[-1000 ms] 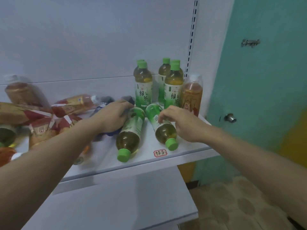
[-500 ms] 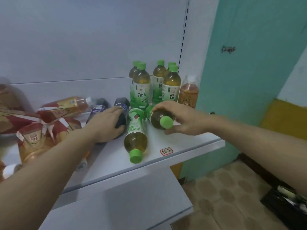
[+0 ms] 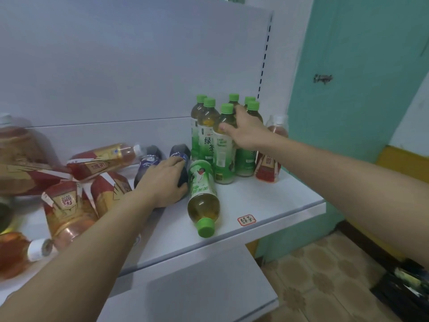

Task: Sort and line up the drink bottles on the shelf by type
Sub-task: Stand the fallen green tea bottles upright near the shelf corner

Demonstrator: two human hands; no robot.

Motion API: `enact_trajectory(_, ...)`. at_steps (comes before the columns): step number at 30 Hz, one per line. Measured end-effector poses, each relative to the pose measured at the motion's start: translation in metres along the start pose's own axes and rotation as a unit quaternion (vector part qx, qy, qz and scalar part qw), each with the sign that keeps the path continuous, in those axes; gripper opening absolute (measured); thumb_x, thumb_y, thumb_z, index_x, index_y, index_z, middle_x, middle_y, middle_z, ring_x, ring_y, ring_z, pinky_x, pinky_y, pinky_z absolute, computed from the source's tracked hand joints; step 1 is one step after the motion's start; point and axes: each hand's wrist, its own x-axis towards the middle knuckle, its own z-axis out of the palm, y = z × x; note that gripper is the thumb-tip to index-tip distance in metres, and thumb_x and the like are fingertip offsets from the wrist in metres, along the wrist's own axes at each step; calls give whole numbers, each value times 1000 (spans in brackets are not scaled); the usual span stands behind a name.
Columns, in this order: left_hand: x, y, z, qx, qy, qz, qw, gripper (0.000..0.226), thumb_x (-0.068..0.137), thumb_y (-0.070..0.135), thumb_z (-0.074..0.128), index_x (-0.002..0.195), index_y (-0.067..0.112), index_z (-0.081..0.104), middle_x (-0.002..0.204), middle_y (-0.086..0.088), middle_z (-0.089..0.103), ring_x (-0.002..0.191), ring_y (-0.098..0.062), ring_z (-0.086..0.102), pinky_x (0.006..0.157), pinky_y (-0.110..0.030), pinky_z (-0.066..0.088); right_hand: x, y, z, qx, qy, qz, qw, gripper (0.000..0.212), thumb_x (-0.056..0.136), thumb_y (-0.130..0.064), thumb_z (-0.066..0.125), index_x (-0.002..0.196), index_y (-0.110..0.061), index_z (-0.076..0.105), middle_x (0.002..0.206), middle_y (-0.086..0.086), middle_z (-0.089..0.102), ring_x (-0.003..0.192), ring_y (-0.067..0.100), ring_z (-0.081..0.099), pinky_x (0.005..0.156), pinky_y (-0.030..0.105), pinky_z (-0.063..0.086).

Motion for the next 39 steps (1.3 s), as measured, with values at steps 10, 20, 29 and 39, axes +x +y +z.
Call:
enact_trajectory(10, 2, -4, 5, -7, 6, 6, 1000, 70, 93, 40, 57, 153, 11, 35, 161, -6, 33, 141, -28, 41, 111, -44, 39, -16, 0, -9, -146, 116, -35, 982, 64, 96, -57, 55, 141, -16, 39, 119, 2, 62, 105, 26, 62, 77, 35, 44)
enact_trajectory(20, 2, -4, 3, -39, 15, 3, 999, 51, 98, 35, 52, 143, 9, 49, 151, -9, 46, 133, -30, 48, 107, -45, 43, -92, 26, 50, -246, -150, -356, 889, 84, 83, -9, 71, 148, -42, 30, 155, -1, 26, 143, 22, 28, 112, 43, 38)
enact_trajectory(29, 1, -10, -13, -59, -34, -16, 998, 40, 102, 21, 44, 141, 14, 52, 148, -11, 51, 131, -30, 51, 111, -40, 36, -91, 34, 57, -111, -141, -439, 880, 71, 83, -23, 80, 144, -27, 43, 151, -3, 42, 141, 19, 37, 113, 46, 39)
enact_trajectory(39, -27, -37, -29, -13, -30, -76, 997, 14, 94, 31, 41, 90, 24, 52, 101, -5, 62, 90, -29, 60, 81, -39, 49, -70, 5, 28, 127, -46, -240, 961, 69, 89, -37, 73, 146, -16, 40, 133, -3, 58, 115, 14, 59, 104, 41, 49)
